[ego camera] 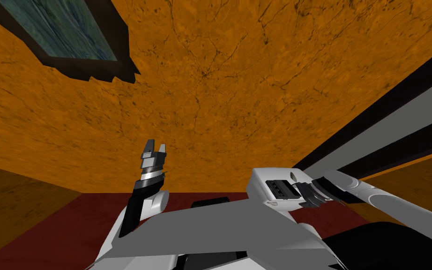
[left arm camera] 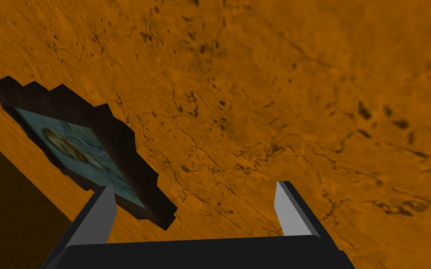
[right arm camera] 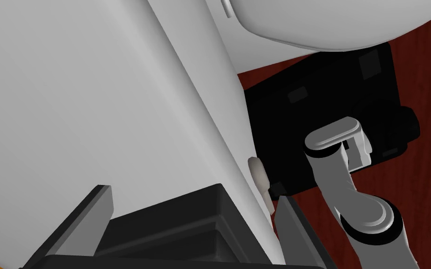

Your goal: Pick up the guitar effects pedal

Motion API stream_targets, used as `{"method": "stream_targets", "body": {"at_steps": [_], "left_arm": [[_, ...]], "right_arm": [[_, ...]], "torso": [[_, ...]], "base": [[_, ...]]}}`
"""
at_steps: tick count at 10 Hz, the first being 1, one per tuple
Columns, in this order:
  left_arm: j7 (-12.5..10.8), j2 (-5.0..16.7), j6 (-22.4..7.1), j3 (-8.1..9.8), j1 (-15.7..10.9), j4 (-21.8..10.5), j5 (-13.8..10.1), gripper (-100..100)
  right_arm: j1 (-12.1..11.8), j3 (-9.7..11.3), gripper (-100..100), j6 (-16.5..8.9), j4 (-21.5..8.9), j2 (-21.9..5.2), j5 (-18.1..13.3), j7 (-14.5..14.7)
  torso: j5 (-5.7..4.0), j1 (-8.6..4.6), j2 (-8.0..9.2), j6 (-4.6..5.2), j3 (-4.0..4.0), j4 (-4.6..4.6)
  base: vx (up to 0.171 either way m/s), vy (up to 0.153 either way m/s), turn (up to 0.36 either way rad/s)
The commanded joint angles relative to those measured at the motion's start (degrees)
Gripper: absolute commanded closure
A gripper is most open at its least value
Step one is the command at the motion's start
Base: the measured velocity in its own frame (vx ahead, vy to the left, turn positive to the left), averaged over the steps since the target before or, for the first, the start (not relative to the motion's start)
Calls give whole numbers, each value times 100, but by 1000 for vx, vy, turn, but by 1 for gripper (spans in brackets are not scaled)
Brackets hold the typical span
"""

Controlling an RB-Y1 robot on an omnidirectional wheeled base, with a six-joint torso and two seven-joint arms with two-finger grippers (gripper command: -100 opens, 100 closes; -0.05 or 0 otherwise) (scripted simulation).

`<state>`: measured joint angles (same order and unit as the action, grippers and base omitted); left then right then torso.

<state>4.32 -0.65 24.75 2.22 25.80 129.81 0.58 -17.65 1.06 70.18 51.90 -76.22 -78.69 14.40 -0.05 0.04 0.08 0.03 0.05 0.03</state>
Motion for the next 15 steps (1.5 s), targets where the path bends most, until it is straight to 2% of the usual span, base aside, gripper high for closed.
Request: {"method": "stream_targets", "body": {"at_steps": [1, 2, 3, 4, 8, 9, 10, 12, 13, 15], "left_arm": [[0, 0, 0, 0, 0, 0, 0, 0], [0, 0, 0, 0, 0, 0, 0, 0], [0, 0, 0, 0, 0, 0, 0, 0], [0, 0, 0, 0, 0, 0, 0, 0], [0, 0, 0, 0, 0, 0, 0, 0], [0, 0, 0, 0, 0, 0, 0, 0], [0, 0, 0, 0, 0, 0, 0, 0], [0, 1, 0, 1, 1, 0, 0, 0], [0, 1, 0, 1, 1, 0, 0, 0], [0, 1, 0, 1, 1, 0, 0, 0]], "right_arm": [[227, -169, -100, 242, -286, 243, -286, 62], [227, -169, -100, 242, -302, 243, -364, 62], [193, -154, -100, 213, -257, 210, -292, 54], [199, -157, 100, 226, -265, 216, -305, 57], [199, -159, 100, 218, -268, 214, -304, 53], [199, -160, 0, 216, -268, 214, -304, 53], [73, -58, 100, 88, -100, 80, -133, 20], [-234, 166, 100, -220, 288, -244, 248, -63], [-234, 166, 100, -220, 304, -244, 329, -63], [-541, 389, 100, -529, 672, -569, 706, -146]], "torso": [[0, 0, 0, 0, 0, 0], [1, 4, 1, -1, 0, 0], [2, 2, 1, 1, 0, 0], [1, -2, -2, 1, -1, 0], [0, -4, -7, -2, -4, -3], [0, -4, -7, -3, -5, -3], [1, -3, -8, -3, -5, -3], [3, -10, -14, -3, -8, -4], [2, -14, -18, -3, -11, -5], [4, -7, -15, -4, -9, -4]], "base": [[-22, 32, 48], [-18, 23, 20], [-7, 7, 0], [0, 0, 0], [0, 0, 0], [0, 0, 0], [12, -15, -37], [27, -31, -50], [21, -26, -11], [19, -23, -33]]}}
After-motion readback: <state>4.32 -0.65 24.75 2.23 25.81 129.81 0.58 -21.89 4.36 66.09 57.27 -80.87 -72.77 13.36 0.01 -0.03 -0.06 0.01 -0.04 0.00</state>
